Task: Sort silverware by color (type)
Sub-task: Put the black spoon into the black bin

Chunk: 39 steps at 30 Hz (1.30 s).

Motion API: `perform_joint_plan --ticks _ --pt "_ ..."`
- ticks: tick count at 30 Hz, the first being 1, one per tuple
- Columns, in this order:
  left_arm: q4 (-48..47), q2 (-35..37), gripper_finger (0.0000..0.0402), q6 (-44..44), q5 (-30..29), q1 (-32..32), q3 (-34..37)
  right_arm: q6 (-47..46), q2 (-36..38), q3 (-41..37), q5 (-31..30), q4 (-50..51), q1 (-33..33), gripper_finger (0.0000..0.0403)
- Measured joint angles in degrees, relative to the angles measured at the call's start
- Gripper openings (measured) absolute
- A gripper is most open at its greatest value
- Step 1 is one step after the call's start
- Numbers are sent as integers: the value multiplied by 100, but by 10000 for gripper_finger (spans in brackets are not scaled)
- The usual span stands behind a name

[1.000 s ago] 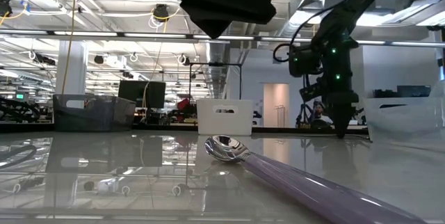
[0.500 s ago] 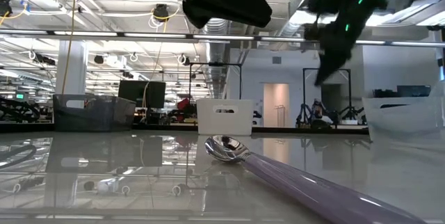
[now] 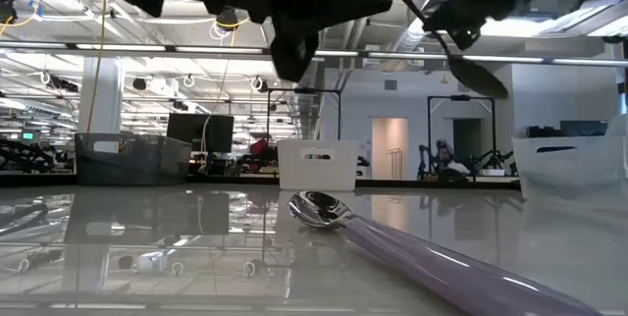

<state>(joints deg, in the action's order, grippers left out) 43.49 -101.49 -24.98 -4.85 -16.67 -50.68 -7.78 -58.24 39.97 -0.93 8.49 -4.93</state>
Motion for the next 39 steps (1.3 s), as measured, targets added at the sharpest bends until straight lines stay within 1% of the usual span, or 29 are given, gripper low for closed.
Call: perform_joint_plan --ticks 3,5,7,10,12,14,16,20,24,26,28,31,34,36,39 --pt "-333 0 43 -1231 409 77 0 430 -305 -10 -350 -2 -686 24" --pt "-571 0 43 -1891 727 106 0 702 -485 -5 -375 -75 -1088 24" --pt "-623 -2 43 -2365 1048 99 0 1061 -705 3 -378 -133 -1444 24" --pt "-704 -2 43 -2976 1271 98 -2 1894 -1166 3 -509 -307 -1958 24" --pt "-742 -2 43 -3436 1405 123 0 2246 -1507 29 -889 -557 -2253 24" --pt "-717 -2 43 -3841 1523 136 0 2505 -1892 226 -1330 -570 -2493 24" --pt "-740 -2 43 -4259 1540 132 0 2744 -2282 485 -1648 -477 -2645 24" --pt "-817 -2 43 -5321 1420 127 -2 3017 -3046 1241 -1733 -112 -2731 24" --pt "-1108 -2 43 -5779 1358 147 -2 3035 -3778 2224 -1798 814 -2724 24" --pt "-1256 -2 43 -6024 1443 141 -2 3037 -4134 2727 -1993 1299 -2710 24" --pt "-1373 -2 45 -6257 1502 137 -2 3066 -4479 3232 -2047 1823 -2664 24" --pt "-1410 -2 52 -6328 1509 137 -2 3076 -4912 3836 -2044 2395 -2562 24" --pt "-1569 -2 59 -6364 1500 143 -7 3079 -5229 4262 -2056 2767 -2476 24" --pt "-1742 -4 61 -6315 1508 141 -4 3079 -5351 4449 -2023 2942 -2415 24" --pt "-1881 -2 63 -6150 1513 141 -4 3126 -5398 4510 -1970 3022 -2385 24"
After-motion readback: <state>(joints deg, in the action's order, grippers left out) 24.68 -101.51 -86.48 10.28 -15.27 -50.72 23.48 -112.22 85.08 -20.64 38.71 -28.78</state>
